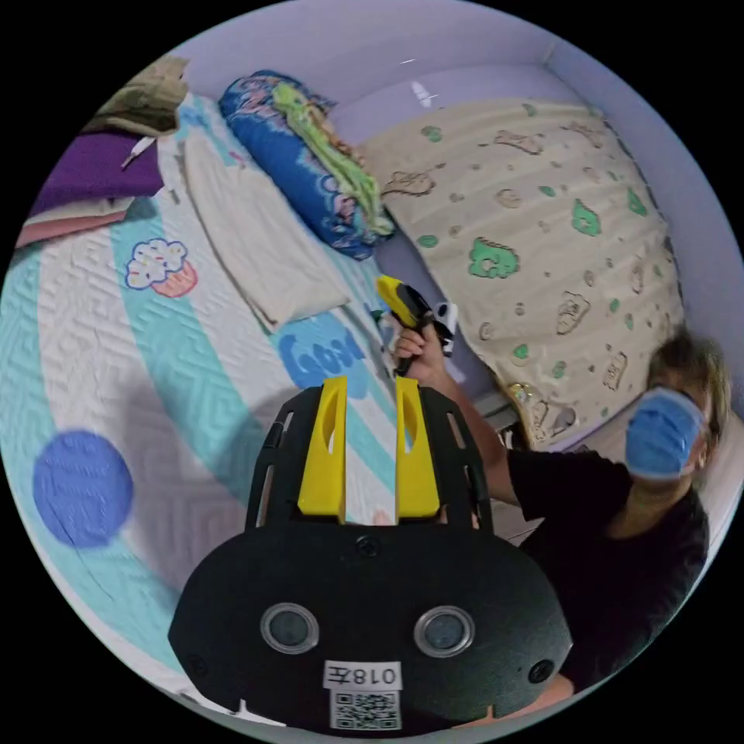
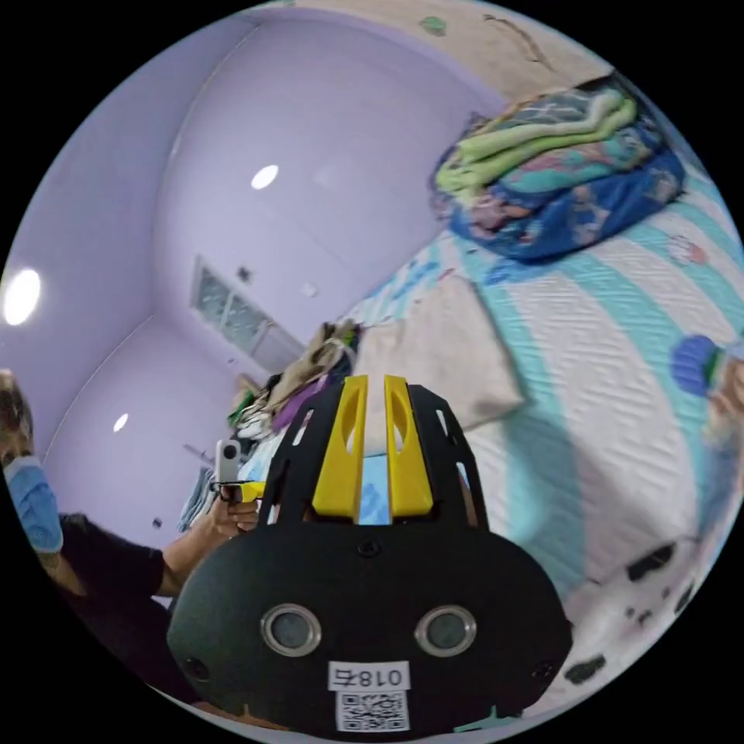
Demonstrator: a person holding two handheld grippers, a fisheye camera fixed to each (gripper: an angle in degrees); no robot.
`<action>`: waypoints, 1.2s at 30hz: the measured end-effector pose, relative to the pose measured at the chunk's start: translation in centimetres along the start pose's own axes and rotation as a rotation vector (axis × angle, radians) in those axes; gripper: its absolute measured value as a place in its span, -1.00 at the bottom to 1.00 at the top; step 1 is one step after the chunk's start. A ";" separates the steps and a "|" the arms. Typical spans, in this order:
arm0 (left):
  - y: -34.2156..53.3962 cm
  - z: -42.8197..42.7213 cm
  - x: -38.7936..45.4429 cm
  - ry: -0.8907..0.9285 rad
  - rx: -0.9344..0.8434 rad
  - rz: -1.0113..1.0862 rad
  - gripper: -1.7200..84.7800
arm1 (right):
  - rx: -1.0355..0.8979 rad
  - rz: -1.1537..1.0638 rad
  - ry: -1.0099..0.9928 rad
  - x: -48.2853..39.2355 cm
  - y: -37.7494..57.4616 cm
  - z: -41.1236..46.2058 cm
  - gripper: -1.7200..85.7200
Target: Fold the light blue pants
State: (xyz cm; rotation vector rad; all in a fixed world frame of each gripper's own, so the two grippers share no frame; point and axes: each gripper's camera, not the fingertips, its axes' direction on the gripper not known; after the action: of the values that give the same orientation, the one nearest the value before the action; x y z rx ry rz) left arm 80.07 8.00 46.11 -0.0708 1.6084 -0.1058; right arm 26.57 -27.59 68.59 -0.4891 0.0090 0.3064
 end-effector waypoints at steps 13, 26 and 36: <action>20.3 0.0 22.5 -0.899 0.211 0.554 -0.73 | 0.104 -0.396 0.515 -9.4 10.9 8.3 -0.84; 32.8 7.6 25.2 -1.117 -0.222 0.412 -0.78 | -0.454 -0.225 0.696 -10.1 31.3 14.8 -0.93; 36.0 6.0 23.2 -1.036 -0.212 0.385 -0.82 | -0.264 -0.152 0.677 -4.5 35.4 17.6 -0.94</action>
State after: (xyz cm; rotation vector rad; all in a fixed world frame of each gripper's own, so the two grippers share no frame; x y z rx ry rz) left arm 85.88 41.00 18.78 0.0243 0.5702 0.3553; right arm 10.80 8.88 68.17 -0.8328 0.5933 -0.0196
